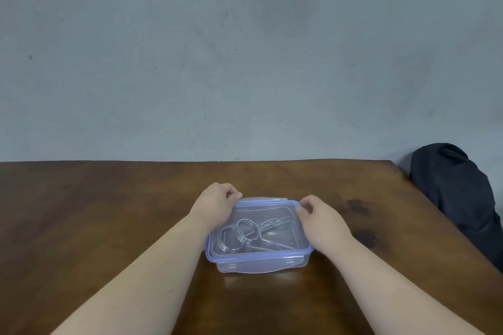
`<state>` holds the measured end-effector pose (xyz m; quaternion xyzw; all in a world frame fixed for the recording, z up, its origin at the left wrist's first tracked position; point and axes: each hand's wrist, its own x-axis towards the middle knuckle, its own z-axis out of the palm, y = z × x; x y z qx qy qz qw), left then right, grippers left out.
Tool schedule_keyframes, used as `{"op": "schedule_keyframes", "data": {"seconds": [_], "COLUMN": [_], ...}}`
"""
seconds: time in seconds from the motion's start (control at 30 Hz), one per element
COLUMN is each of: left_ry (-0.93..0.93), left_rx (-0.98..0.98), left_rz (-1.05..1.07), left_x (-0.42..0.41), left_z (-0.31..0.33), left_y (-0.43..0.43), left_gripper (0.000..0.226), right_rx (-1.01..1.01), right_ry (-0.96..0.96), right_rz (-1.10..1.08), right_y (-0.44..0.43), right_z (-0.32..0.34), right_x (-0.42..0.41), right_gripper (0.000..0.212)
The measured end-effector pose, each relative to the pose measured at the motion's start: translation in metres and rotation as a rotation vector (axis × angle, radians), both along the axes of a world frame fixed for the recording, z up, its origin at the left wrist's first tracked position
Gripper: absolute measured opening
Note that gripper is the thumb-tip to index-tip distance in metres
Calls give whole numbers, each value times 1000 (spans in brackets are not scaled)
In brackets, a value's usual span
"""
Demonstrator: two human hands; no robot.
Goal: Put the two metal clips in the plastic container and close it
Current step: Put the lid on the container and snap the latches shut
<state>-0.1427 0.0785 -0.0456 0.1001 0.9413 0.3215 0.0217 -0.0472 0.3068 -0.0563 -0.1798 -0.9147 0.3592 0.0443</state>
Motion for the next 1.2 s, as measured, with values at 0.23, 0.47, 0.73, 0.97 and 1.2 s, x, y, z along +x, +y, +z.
{"op": "schedule_keyframes", "data": {"seconds": [0.23, 0.47, 0.73, 0.97, 1.2], "left_ry": [-47, -76, -99, -82, -111], "left_rx": [21, -23, -135, -101, 4], "left_rz": [127, 175, 187, 188, 237], "left_x": [21, 35, 23, 16, 17], "left_z": [-4, -14, -7, -5, -7], "left_y": [-13, -26, -18, -16, -11], "left_gripper": [26, 27, 32, 29, 27], "right_rx": [-108, -20, 105, 84, 71], "right_ry": [-37, -63, -102, -113, -136], "right_rz": [-4, -13, 49, 53, 70], "right_y": [9, 4, 0, 2, 1], "right_z": [1, 6, 8, 11, 13], "right_x": [-9, -15, -34, -41, -41], "right_gripper": [16, 18, 24, 21, 18]}}
